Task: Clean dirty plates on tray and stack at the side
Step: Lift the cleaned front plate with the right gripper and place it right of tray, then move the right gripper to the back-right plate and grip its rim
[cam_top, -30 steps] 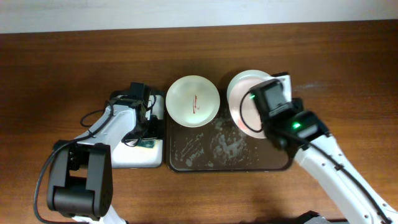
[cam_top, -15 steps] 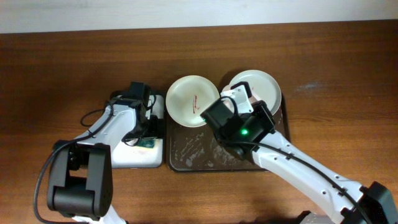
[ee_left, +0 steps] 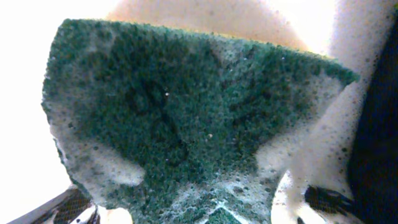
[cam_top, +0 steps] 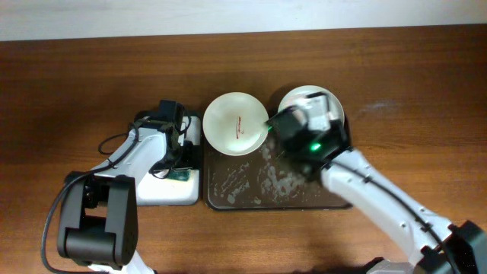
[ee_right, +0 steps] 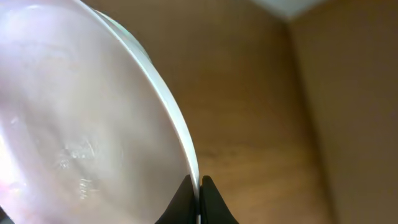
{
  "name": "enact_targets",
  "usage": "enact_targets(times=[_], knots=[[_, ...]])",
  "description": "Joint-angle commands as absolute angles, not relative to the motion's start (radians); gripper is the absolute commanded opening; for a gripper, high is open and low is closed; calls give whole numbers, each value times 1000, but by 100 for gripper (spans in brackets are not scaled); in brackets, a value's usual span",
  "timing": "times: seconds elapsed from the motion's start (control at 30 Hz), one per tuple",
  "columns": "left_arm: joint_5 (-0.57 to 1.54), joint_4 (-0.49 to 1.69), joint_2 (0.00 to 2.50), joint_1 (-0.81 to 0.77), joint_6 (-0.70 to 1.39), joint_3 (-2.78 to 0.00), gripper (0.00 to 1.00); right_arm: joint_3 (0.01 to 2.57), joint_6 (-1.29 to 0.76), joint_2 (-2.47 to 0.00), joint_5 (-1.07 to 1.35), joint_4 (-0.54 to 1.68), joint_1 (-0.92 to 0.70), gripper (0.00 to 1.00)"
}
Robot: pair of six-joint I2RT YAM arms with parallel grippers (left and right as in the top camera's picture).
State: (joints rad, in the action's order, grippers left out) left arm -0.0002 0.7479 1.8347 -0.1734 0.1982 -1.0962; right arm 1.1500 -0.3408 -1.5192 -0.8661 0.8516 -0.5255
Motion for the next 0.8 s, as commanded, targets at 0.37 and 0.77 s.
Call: enact_targets(times=[0.37, 0.77], knots=[[4, 742, 1819, -172, 192, -1116, 92, 1181, -427, -1495, -75, 863, 350, 4], [4, 742, 1819, -172, 193, -1116, 92, 1181, -423, -1708, -7, 817, 535, 4]])
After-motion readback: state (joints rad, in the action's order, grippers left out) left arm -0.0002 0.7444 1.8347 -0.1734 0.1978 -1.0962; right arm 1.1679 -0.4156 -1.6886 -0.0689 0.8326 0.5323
